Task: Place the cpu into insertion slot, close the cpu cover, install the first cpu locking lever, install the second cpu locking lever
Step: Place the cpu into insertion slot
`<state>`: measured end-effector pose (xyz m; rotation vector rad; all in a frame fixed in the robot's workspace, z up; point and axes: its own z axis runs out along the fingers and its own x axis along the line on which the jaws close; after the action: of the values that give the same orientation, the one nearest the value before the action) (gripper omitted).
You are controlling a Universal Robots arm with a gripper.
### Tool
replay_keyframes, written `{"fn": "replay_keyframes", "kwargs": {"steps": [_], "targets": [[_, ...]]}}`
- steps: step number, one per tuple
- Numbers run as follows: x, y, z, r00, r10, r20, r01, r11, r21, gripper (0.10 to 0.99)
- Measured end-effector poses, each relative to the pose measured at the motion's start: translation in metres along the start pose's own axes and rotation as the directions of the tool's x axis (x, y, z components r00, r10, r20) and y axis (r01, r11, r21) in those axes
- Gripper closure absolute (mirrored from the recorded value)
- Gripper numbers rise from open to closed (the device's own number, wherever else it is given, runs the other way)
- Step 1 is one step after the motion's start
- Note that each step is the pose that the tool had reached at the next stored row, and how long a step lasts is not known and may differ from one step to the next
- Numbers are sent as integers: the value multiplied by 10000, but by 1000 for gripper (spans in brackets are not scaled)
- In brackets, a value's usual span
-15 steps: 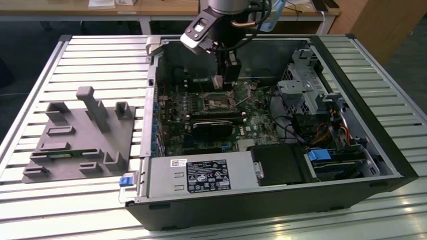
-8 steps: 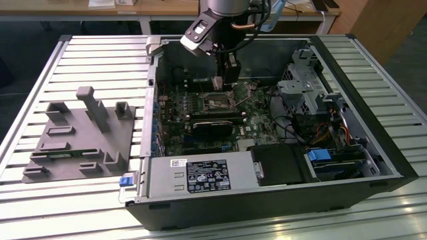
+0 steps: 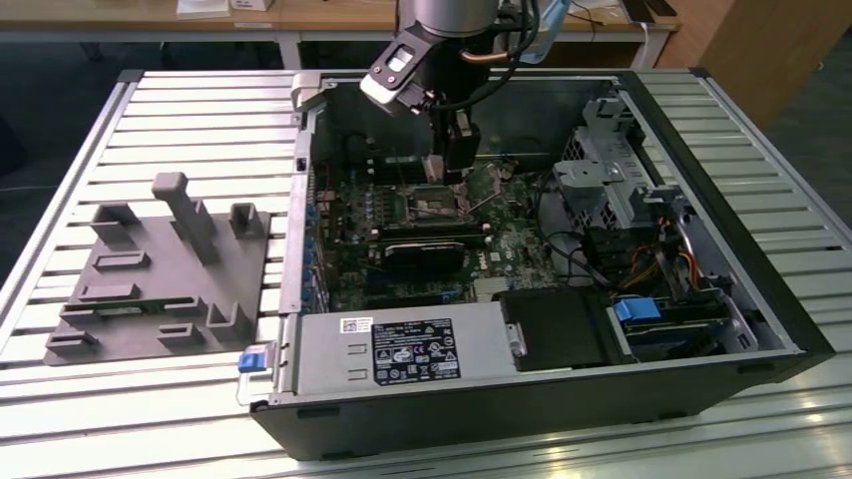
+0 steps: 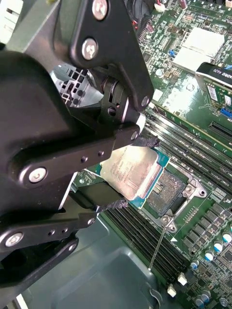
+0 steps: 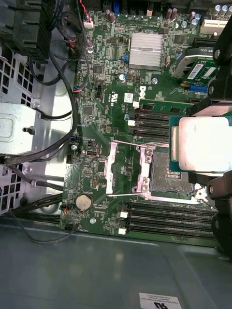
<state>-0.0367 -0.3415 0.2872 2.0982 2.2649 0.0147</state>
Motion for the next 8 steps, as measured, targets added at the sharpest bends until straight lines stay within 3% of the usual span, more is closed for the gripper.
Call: {"fn": "replay_keyframes", "kwargs": {"steps": [8], "targets": [[1, -2, 37, 10000, 0, -2, 0, 10000, 1, 545]]}}
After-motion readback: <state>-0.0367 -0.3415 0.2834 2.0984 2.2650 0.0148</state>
